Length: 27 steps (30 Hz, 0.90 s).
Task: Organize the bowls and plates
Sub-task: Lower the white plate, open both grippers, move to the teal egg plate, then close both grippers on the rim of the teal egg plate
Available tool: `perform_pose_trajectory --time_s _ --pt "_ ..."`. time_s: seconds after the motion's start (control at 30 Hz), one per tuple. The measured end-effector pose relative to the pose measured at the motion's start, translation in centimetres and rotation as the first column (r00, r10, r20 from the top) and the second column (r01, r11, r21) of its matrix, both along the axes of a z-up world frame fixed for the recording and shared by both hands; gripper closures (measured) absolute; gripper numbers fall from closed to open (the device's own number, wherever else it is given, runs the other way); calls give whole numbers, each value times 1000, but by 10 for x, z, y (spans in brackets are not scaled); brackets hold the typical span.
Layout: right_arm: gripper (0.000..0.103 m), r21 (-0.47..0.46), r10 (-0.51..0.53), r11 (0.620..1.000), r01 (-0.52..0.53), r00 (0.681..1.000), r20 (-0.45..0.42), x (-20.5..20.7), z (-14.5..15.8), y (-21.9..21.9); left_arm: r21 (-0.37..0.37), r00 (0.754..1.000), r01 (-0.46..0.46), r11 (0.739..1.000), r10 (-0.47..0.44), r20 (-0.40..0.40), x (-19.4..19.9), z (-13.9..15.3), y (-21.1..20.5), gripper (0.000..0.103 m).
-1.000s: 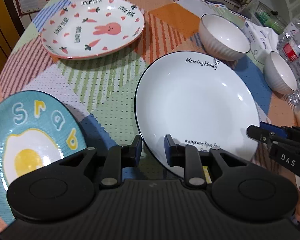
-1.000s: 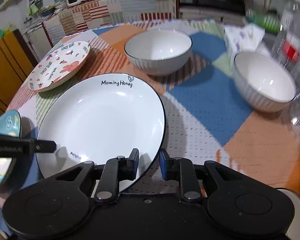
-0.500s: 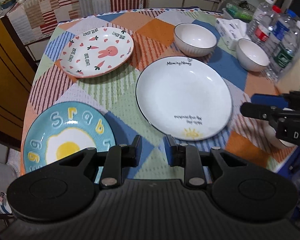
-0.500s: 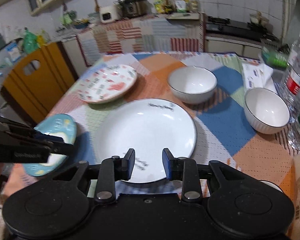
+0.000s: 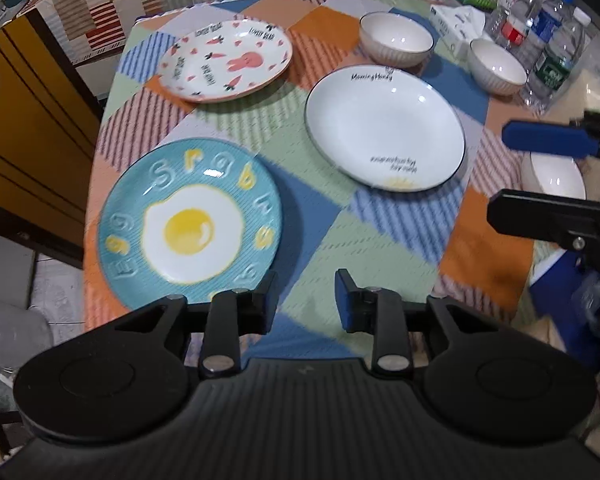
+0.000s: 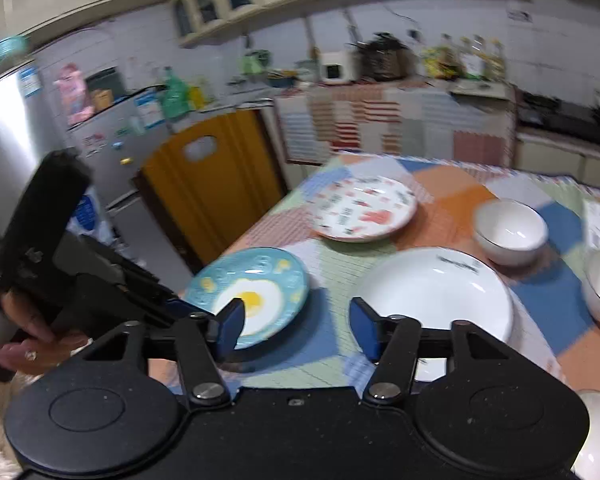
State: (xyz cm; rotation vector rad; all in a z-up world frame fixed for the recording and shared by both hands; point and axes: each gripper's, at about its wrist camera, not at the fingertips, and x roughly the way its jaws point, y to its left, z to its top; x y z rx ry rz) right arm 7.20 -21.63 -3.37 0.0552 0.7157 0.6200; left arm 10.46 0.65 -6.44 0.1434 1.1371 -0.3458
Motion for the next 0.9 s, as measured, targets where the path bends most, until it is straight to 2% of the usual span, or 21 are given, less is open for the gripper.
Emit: perform_pose_trajectory --time_s 0.1,0.2,0.3,0.37,0.47,0.63,0.7,0.8,0.9 --pt "30 -3 56 998 -56 998 38 -4 1 15 22 999 36 999 -35 -17 -2 2 11 62" --pt "30 -18 103 995 -101 988 111 -8 -2 31 27 998 59 998 -58 -19 1 7 26 59" --pt "29 -37 122 993 -116 961 249 -12 -8 43 59 996 76 995 -78 42 4 12 43 53" --pt "29 -52 152 988 -143 945 288 -9 -14 52 77 991 96 992 -102 85 8 14 56 42" --pt "29 -34 179 984 -176 952 247 5 -24 63 75 988 79 994 -88 126 18 12 76 40" --pt "29 -55 187 982 -182 977 105 35 -52 87 -9 980 31 999 -28 196 36 0 104 35" --pt "29 -65 165 984 -163 986 18 50 -66 94 -19 982 13 1000 -9 188 45 -8 110 33" --pt "29 -68 110 991 -112 993 -30 61 -83 103 -5 984 -16 1000 17 179 57 -23 118 33" --pt "30 -73 85 993 -91 993 -83 67 -100 106 8 990 -30 1000 29 136 72 -41 123 33"
